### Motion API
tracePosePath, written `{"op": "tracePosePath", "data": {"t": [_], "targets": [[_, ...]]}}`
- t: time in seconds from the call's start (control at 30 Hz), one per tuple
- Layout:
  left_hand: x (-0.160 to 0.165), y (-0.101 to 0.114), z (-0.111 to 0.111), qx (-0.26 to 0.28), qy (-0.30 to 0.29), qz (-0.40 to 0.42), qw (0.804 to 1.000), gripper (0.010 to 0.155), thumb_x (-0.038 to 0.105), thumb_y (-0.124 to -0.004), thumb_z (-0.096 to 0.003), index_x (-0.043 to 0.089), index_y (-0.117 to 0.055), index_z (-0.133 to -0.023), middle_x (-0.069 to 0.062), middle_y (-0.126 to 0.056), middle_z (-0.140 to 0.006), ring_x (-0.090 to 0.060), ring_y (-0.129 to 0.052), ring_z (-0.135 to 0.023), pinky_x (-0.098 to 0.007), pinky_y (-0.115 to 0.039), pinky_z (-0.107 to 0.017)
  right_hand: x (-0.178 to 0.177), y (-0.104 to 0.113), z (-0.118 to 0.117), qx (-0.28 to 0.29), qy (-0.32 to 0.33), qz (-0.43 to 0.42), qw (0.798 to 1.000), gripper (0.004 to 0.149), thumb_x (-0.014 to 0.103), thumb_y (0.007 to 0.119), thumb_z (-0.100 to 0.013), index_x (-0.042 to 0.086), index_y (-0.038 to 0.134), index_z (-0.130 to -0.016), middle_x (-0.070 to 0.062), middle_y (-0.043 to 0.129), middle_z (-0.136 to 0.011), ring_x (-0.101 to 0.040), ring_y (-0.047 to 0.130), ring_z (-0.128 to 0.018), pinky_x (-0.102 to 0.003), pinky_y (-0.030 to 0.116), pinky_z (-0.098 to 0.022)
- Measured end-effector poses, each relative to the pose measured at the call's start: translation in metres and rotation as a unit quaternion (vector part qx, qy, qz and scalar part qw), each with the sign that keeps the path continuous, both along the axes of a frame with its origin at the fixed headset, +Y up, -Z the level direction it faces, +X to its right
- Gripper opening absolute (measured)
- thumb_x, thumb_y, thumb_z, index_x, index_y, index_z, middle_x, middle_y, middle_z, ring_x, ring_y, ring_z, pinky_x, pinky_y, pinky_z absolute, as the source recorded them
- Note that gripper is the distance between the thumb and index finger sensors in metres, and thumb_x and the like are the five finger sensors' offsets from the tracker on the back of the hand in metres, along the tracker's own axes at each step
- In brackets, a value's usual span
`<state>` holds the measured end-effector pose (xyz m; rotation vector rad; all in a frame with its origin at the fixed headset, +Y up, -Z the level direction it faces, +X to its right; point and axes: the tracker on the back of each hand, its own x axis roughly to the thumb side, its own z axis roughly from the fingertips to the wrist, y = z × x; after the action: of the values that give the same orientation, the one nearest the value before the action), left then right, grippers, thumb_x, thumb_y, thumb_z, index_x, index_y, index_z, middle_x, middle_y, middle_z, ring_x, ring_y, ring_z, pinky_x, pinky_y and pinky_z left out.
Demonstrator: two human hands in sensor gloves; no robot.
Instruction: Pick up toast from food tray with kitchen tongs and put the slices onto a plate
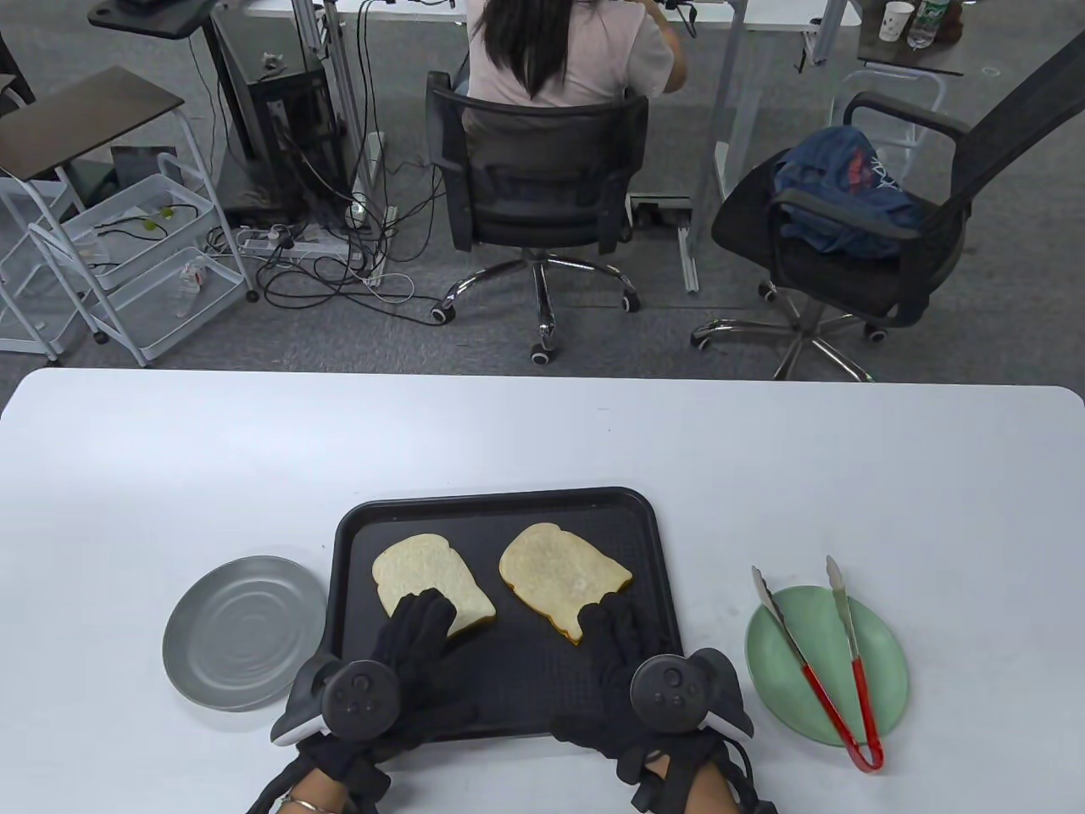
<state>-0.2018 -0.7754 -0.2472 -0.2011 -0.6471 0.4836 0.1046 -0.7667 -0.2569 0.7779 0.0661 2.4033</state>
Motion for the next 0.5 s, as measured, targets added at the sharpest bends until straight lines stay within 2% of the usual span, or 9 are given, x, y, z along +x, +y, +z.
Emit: {"op": "tracePosePath", "data": {"t": [0.27,0.5], "targets": [[0.000,0.000,0.000,0.001,0.001,0.004,1.000,0.109,0.071,-0.054,-0.0625,0.008,0.016,-0.117,-0.032,0.010,-0.123,-0.062,-0.002,-0.109,-0.074,-0.024,-0.081,0.026,0.026,0.005,0.085,-0.069,0.001,0.994,0.110,0.065,0.079,-0.037,0.007,0.013,-0.104,-0.033,0.006,-0.103,-0.060,0.009,-0.088,-0.083,0.027,-0.049],[0.000,-0.001,0.001,-0.001,-0.002,0.001,1.000,0.109,0.071,-0.054,-0.0625,0.007,0.016,-0.117,-0.032,0.009,-0.123,-0.062,-0.003,-0.109,-0.074,-0.024,-0.081,0.077,0.036,0.007,0.136,-0.220,0.022,0.966,0.111,0.066,0.079,-0.037,0.007,0.013,-0.103,-0.034,0.007,-0.103,-0.061,0.010,-0.087,-0.083,0.029,-0.048]]}}
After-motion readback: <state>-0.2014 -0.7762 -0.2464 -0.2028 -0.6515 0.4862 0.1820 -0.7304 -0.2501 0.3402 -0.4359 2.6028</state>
